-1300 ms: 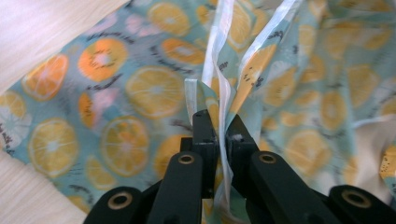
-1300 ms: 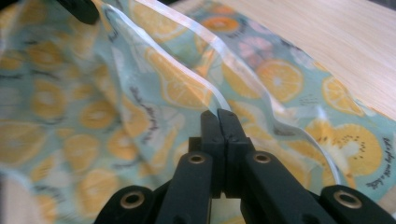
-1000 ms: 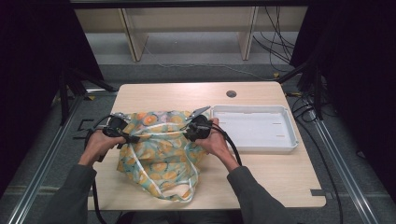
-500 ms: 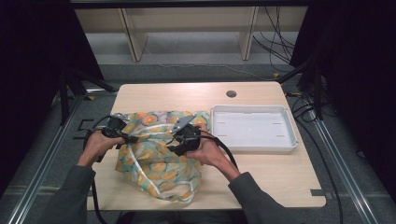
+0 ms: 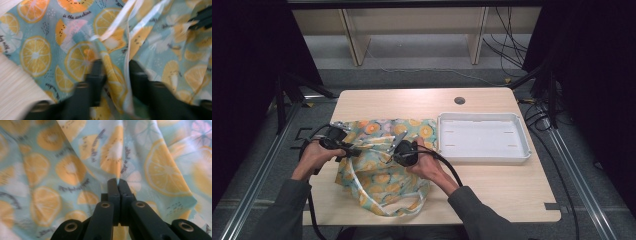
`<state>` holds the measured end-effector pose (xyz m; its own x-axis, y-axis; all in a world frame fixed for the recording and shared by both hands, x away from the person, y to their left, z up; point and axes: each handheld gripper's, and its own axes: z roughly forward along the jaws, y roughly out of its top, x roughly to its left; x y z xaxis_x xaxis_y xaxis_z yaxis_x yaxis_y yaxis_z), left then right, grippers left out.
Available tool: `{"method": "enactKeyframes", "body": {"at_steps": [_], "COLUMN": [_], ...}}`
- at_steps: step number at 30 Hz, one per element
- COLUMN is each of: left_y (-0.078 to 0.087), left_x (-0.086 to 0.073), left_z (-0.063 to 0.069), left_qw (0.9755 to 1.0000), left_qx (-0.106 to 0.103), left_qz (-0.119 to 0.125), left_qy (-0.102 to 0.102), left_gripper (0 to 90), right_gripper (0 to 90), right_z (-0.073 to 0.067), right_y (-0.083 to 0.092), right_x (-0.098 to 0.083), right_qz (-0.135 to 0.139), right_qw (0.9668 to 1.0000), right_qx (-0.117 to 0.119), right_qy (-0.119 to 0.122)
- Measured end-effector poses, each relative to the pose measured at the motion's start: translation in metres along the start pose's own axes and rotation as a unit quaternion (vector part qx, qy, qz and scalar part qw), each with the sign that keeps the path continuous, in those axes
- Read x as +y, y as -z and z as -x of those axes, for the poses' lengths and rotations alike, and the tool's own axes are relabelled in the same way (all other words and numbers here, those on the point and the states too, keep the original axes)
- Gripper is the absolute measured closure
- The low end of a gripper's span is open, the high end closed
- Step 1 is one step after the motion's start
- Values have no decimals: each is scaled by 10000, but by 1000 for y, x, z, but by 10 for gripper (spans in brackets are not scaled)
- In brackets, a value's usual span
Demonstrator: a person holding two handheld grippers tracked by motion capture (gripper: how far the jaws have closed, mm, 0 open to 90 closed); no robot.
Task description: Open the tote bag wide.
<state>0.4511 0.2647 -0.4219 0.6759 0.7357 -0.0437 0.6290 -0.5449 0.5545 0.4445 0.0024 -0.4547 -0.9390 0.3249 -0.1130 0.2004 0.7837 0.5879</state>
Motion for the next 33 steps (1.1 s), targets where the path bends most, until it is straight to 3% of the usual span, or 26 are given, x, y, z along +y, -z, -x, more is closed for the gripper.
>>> {"method": "enactKeyframes", "body": {"at_steps": [1, 3, 5, 7, 8, 9, 11, 12, 13, 15, 17, 18, 21, 24, 26, 29, 33], "left_y": [8, 25, 43, 51, 52, 50, 40, 34, 25, 10, 1, -2, -6, -11, -15, -18, -18], "left_x": [2, 4, 4, 2, 1, -1, -5, -6, -8, -13, -17, -20, -28, -34, -36, -37, -37], "left_z": [6, 22, 41, 65, 75, 90, 104, 106, 107, 102, 97, 94, 88, 86, 84, 81, 75], "left_qw": [9999, 9988, 9969, 9907, 9893, 9888, 9888, 9885, 9895, 9888, 9865, 9842, 9828, 9778, 9772, 9740, 9769], "left_qx": [101, 290, 364, 703, 672, 450, 388, 481, 523, 756, 1057, 1178, 1256, 1468, 1467, 1478, 1263], "left_qz": [17, 214, 278, 570, 562, 614, 546, 304, 158, -91, -230, -367, -450, -535, -530, -457, -263], "left_qy": [-126, -345, -632, -1018, -1170, -1287, -1338, -1400, -1339, -1282, -1228, -1273, -1280, -1395, -1442, -1652, -1704], "left_gripper": [460, 368, 357, 370, 372, 385, 420, 418, 413, 402, 378, 367, 341, 347, 393, 580, 863], "right_gripper": [900, 900, 900, 900, 900, 900, 900, 900, 900, 900, 900, 900, 900, 900, 900, 900, 900], "right_z": [0, 6, 9, 12, 13, 14, 14, 13, 12, 11, 10, 11, 12, 17, 19, 19, 20], "right_y": [5, 12, 17, 19, 21, 21, 20, 20, 19, 21, 24, 25, 33, 40, 44, 46, 44], "right_x": [0, -1, -3, -4, -3, -3, -3, -3, -3, -1, -1, -1, -2, -1, 0, 0, -1], "right_qz": [52, 278, 356, 450, 402, 407, 408, 412, 469, 468, 515, 523, 613, 736, 881, 881, 834], "right_qw": [9996, 9982, 9969, 9963, 9966, 9964, 9965, 9962, 9957, 9959, 9954, 9953, 9938, 9929, 9912, 9899, 9903], "right_qx": [101, 179, 284, 251, 248, 271, 275, 287, 313, 332, 358, 384, 469, 477, 537, 627, 635], "right_qy": [-245, -492, -649, -685, -677, -686, -683, -710, -730, -702, -724, -720, -800, -802, -823, -917, -906]}}
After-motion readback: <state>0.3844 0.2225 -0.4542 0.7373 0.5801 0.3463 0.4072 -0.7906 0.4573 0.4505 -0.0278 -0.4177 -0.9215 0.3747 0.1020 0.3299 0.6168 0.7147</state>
